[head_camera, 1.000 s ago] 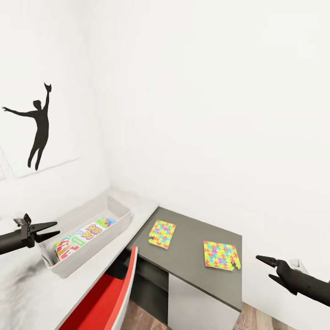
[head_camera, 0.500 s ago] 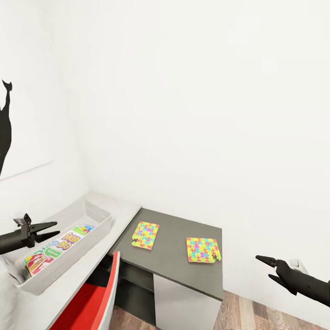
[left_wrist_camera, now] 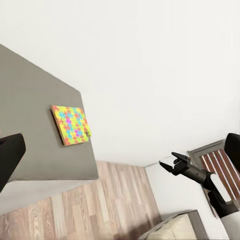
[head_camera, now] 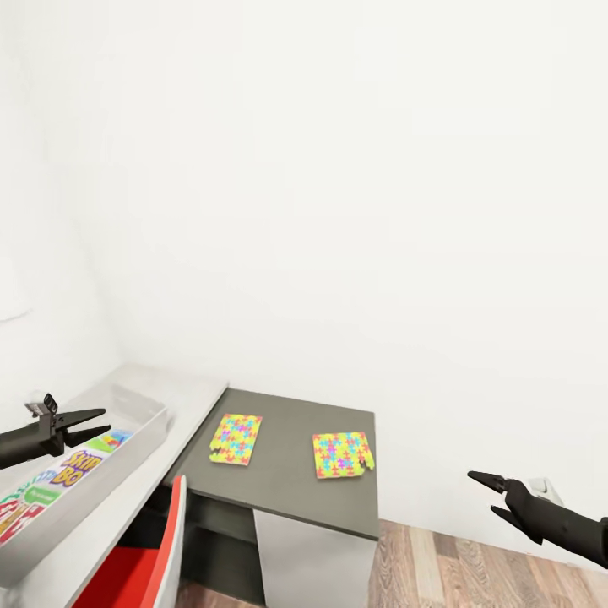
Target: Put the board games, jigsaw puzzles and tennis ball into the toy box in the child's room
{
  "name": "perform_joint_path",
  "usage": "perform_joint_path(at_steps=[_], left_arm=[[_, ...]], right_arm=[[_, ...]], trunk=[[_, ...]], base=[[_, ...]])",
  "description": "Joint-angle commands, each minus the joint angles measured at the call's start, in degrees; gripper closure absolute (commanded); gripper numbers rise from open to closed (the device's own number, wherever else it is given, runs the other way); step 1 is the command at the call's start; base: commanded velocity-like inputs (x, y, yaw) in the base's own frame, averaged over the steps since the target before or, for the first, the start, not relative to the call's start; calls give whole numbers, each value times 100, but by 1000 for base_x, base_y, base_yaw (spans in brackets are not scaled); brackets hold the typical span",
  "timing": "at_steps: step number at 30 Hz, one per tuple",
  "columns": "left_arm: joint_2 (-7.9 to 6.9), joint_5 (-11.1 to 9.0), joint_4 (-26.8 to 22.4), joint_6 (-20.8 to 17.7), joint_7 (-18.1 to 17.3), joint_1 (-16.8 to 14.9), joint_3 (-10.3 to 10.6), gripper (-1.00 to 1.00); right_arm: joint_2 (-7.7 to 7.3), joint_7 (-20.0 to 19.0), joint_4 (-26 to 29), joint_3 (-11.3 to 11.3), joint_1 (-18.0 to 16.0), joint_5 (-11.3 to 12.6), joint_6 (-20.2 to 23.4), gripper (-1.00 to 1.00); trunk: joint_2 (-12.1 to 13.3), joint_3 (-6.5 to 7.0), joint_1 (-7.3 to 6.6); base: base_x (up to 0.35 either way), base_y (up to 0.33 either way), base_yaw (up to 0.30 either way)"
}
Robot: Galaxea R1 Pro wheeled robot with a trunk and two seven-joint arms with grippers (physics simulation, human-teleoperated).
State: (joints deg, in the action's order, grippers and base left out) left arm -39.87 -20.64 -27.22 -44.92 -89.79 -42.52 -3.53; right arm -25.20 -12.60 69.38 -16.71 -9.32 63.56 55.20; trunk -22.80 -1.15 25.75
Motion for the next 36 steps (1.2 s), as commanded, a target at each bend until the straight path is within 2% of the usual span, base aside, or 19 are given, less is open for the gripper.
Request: perform_joint_path(at_steps=[1,17,27,36], left_arm=[[-3,-1,-2,-61,-21,-3,1,-100],[-3,-1,-2,-42,-21,-1,1,-100],[-3,-1,-2,-34,-21,-1,1,-100],[3,-1,-2,-34,-21,-1,1,-100]], right_arm=[[3,-58,-3,-7,-8,-58,26,-100],[6,-52,-1,-7,-8,-58,26,-100],[6,-49,-2,8,-8,-60,26,-100],[6,-49,-3,10,-8,-60,-7,-100]], trunk=[[-12,-12,4],[-12,-12,4],[-12,-12,4],[-12,-12,4]], base=[[0,0,-280],[-9,-25,-280],[-49,-151,-279],[-5,-22,-265]])
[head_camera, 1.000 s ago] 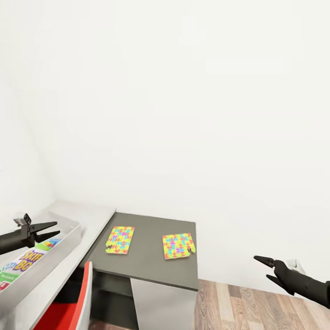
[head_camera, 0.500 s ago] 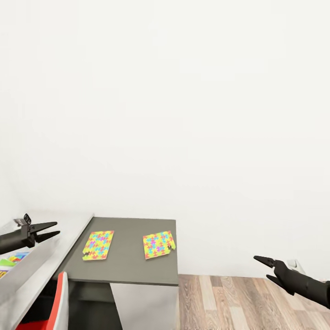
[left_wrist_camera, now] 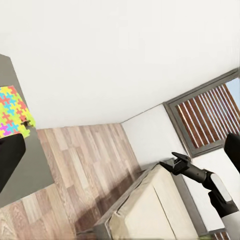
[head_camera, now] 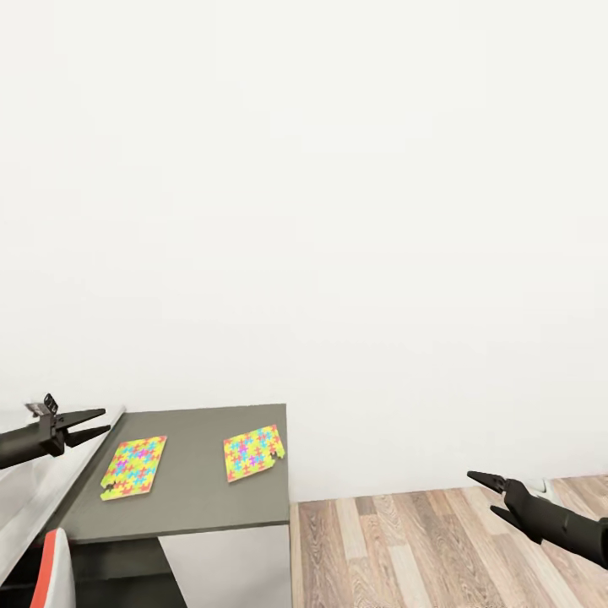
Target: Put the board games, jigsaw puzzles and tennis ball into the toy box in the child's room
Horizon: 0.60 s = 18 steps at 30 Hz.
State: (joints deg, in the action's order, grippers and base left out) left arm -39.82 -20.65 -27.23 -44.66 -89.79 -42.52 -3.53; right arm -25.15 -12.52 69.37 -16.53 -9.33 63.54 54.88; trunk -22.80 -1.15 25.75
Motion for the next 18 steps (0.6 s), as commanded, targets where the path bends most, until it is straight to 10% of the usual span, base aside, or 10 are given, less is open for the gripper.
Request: perform_joint_path(at_steps=[1,18], left_arm=[[-3,-1,-2,-61,-21,-2,1,-100],[2,-1,-2,-61,-21,-2,1,-100]], right_arm=[[1,-57,-3,-8,-8,-60,25,-100],[1,-49,2,1,-8,-61,23,-100]], trunk=[[-12,-12,4],[-12,-12,4]], base=[[0,-2,-169],[0,-44,-26]])
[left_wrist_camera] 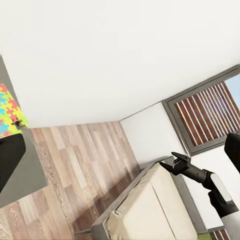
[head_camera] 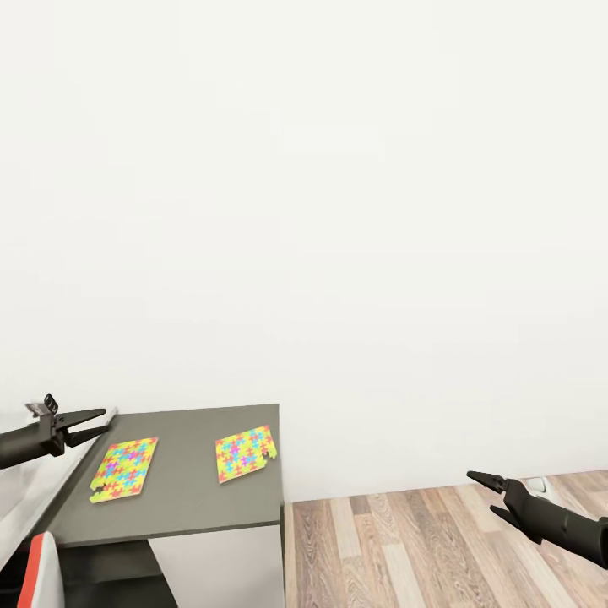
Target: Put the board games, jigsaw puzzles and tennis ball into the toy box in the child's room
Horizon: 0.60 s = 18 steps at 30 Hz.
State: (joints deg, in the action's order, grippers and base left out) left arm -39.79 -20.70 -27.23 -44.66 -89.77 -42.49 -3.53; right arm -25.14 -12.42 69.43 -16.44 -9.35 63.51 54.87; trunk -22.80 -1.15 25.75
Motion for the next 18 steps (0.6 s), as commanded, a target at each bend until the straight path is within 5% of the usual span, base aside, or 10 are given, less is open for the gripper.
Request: perform_joint_path(at_steps=[1,18], left_arm=[[0,4,-1,-61,-23,-5,1,-100],[3,4,-1,-61,-23,-5,1,-100]], right_arm=[[1,-59,-2,-9,-6,-58,24,-100],[9,-51,0,0,-6,-58,16,-100]], trunk=[[-12,-12,4],[-12,-12,4]], base=[[0,-190,0],[0,-21,0]])
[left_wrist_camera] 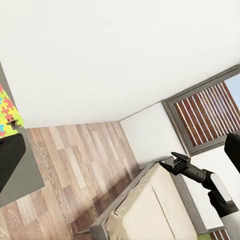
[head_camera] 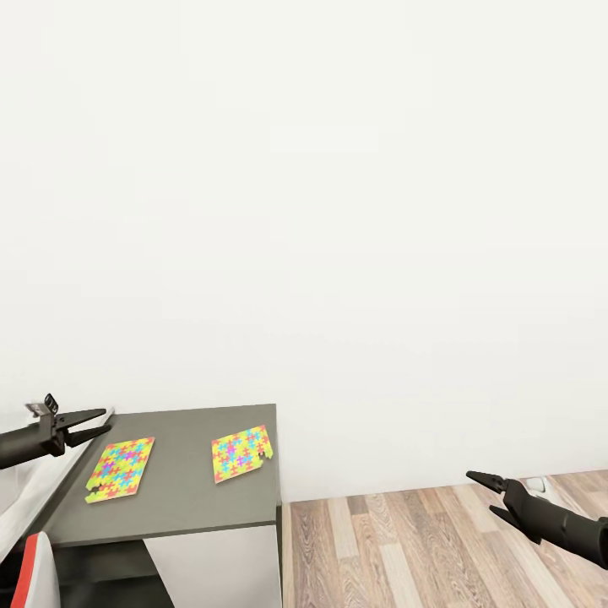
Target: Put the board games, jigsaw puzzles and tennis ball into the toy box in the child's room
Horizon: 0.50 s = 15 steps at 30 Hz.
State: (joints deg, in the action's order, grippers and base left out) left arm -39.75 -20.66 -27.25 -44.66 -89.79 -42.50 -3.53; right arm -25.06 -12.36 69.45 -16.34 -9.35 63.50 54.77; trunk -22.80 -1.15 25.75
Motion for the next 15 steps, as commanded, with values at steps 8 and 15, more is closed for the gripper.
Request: perform_joint_path(at_steps=[8,15], left_arm=[[34,8,0,-53,-21,-4,2,-100],[61,16,0,-62,-21,-6,-14,-100]], right_arm=[[201,-34,-1,181,-6,-59,-196,-100],[261,13,59,505,-107,-433,-385,-100]], trunk=[[-12,-12,4],[-12,-12,4]], base=[[0,0,0],[0,0,0]])
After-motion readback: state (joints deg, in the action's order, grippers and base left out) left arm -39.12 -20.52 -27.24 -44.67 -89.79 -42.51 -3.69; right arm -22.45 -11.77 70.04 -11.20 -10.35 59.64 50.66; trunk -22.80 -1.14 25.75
